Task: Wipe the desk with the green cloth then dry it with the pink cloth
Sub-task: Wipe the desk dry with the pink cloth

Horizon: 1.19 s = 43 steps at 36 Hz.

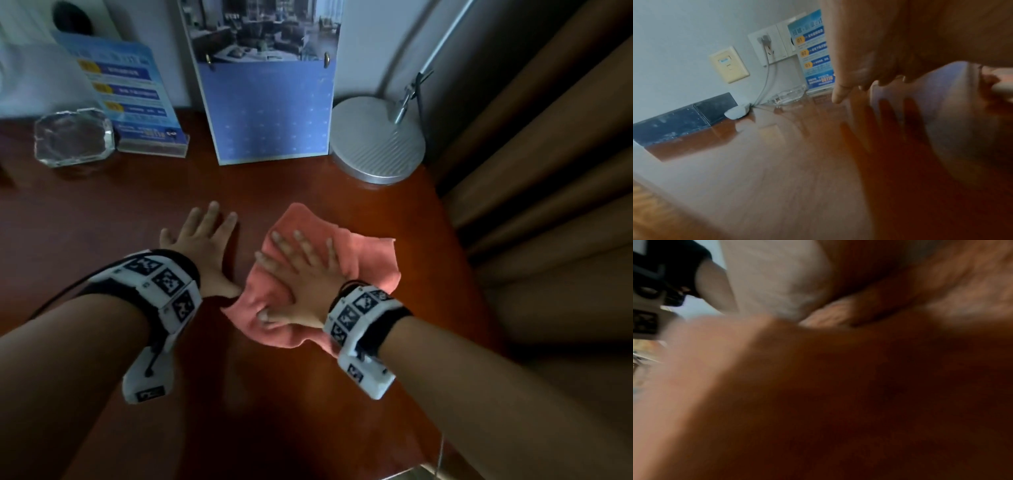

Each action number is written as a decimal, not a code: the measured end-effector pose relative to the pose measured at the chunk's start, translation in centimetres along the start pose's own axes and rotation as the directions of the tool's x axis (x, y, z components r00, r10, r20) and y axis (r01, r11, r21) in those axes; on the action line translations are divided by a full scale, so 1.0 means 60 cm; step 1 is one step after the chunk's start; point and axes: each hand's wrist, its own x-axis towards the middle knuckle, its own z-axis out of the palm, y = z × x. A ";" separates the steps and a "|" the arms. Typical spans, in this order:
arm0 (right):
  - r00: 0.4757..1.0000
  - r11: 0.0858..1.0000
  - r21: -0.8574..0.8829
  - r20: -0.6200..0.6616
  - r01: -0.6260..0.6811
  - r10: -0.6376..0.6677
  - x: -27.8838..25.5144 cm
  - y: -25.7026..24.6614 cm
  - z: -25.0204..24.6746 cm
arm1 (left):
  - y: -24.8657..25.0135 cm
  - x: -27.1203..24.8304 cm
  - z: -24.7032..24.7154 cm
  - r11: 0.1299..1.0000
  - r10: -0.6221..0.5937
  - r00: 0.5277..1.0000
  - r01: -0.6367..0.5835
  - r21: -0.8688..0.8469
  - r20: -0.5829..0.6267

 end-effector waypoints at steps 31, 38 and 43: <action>0.977 0.976 0.026 0.005 -0.215 0.215 -0.085 0.110 0.030 | 0.008 0.003 0.035 1.000 -0.011 1.000 0.011 -0.007 0.016; 0.786 0.743 0.295 0.048 -0.601 0.617 -0.084 0.224 0.003 | 0.005 0.001 0.033 1.000 0.010 1.000 -0.010 0.007 0.025; 0.707 0.654 0.395 -0.016 -0.645 0.707 -0.097 0.199 0.035 | 0.006 0.000 0.032 1.000 0.018 0.999 -0.018 0.010 0.027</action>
